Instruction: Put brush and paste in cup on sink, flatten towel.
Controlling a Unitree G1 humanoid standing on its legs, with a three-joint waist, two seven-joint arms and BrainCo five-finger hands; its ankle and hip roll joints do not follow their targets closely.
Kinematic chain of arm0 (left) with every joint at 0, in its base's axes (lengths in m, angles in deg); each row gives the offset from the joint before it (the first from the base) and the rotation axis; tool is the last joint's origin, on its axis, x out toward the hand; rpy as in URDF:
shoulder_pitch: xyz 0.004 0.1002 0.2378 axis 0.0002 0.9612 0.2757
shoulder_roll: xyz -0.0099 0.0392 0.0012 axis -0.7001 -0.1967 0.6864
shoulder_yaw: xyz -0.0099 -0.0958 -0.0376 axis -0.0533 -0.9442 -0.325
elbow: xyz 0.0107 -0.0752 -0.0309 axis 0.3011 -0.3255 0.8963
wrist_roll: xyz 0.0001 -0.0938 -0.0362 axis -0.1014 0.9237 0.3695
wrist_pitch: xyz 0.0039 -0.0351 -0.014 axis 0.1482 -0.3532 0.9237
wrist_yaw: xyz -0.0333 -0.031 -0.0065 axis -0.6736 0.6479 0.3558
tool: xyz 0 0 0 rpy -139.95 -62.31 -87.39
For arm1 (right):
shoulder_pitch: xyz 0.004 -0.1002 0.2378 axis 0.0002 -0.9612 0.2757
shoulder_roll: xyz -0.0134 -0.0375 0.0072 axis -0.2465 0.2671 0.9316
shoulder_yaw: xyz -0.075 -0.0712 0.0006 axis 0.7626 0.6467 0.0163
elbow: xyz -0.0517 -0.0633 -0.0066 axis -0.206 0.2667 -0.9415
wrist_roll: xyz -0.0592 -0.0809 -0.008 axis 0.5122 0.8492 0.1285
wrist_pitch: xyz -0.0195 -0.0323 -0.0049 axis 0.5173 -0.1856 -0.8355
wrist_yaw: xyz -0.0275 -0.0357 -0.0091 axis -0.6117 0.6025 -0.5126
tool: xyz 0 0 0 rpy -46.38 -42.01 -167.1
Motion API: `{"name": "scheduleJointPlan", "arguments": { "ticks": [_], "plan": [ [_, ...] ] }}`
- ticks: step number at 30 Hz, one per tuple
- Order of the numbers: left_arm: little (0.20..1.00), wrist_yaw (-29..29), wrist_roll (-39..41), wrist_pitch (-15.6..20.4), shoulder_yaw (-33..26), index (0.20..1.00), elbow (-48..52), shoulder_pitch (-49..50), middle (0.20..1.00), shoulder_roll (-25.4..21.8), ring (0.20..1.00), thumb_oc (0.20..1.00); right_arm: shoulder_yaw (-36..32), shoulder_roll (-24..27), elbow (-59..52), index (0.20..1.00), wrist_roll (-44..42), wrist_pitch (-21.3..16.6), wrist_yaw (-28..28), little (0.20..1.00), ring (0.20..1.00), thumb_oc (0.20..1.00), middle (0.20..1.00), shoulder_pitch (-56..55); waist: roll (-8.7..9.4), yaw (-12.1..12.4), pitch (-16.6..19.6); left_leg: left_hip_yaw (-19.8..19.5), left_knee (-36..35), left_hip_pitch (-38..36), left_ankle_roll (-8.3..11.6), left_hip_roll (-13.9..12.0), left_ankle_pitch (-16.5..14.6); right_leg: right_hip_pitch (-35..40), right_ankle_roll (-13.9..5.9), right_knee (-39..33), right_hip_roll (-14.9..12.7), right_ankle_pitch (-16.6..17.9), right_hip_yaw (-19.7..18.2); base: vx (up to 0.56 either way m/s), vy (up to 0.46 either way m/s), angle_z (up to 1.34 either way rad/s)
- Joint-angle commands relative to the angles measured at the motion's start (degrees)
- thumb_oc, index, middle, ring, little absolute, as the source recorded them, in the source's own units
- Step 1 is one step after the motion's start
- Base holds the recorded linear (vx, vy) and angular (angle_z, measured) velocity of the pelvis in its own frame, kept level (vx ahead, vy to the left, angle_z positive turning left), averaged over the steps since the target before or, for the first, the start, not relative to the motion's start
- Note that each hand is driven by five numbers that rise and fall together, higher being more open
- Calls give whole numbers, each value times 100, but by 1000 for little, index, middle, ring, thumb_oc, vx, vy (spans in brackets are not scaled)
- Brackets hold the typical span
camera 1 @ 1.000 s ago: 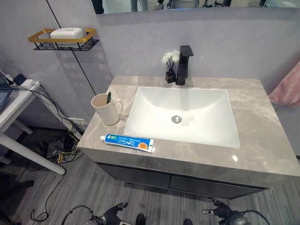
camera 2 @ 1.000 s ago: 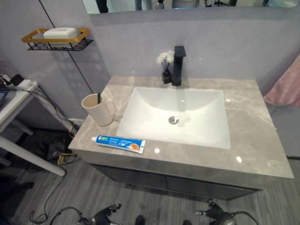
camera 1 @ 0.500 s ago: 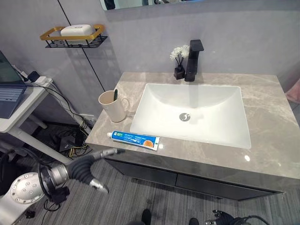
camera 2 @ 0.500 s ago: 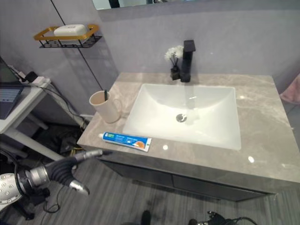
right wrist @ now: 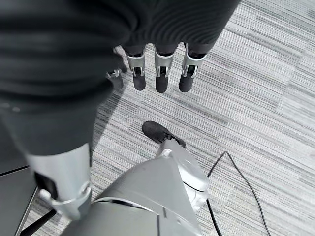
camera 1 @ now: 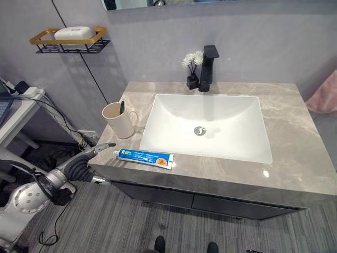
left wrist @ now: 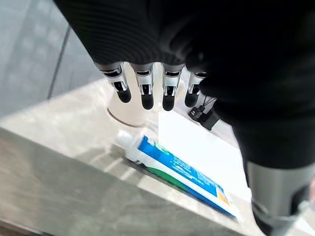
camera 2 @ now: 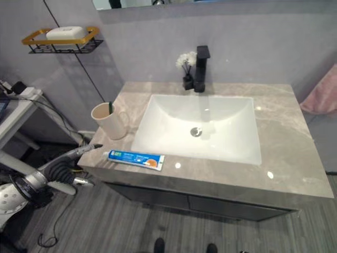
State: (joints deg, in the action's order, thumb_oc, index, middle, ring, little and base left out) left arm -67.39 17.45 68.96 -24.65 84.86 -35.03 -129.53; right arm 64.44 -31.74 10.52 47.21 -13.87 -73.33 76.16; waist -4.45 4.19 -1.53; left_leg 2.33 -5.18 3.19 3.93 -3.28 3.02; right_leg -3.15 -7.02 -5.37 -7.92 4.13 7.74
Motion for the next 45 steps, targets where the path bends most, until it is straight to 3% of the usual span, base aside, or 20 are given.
{"name": "scheduleJointPlan", "arguments": {
  "ticks": [1,4,13,45],
  "plan": [
    [1000,-112,-42,42,-71,1000,-44,-492,1000,9,1000,1000,9,29,196,1000,-49,88,86,1000,1000,1000,1000,127,254,-163,-40,13,18,189,25,22,-36,46,-476,37,-598,376,-81,9,65,-18],
    [1000,-211,-253,16,15,1000,-251,-647,1000,220,1000,1000,-17,29,197,1000,9,103,122,1000,1000,1000,1000,117,274,-235,-50,115,18,193,-8,55,-75,-42,-491,37,-632,414,-197,14,64,-20],
    [1000,-357,-500,-1,-112,1000,-477,-707,1000,278,1000,1000,-17,28,27,1000,66,89,133,1000,1000,1000,1000,95,337,-347,-70,256,18,188,-68,112,-137,-194,-534,37,-680,491,-361,13,44,-13],
    [1000,-464,-1333,-120,178,1000,-601,-907,1000,336,1000,1000,38,25,-273,1000,95,47,137,1000,1000,1000,1000,-13,495,-477,-133,332,18,415,-36,46,-85,-527,-487,37,-633,517,-431,1,5,-1]
  ]
}}
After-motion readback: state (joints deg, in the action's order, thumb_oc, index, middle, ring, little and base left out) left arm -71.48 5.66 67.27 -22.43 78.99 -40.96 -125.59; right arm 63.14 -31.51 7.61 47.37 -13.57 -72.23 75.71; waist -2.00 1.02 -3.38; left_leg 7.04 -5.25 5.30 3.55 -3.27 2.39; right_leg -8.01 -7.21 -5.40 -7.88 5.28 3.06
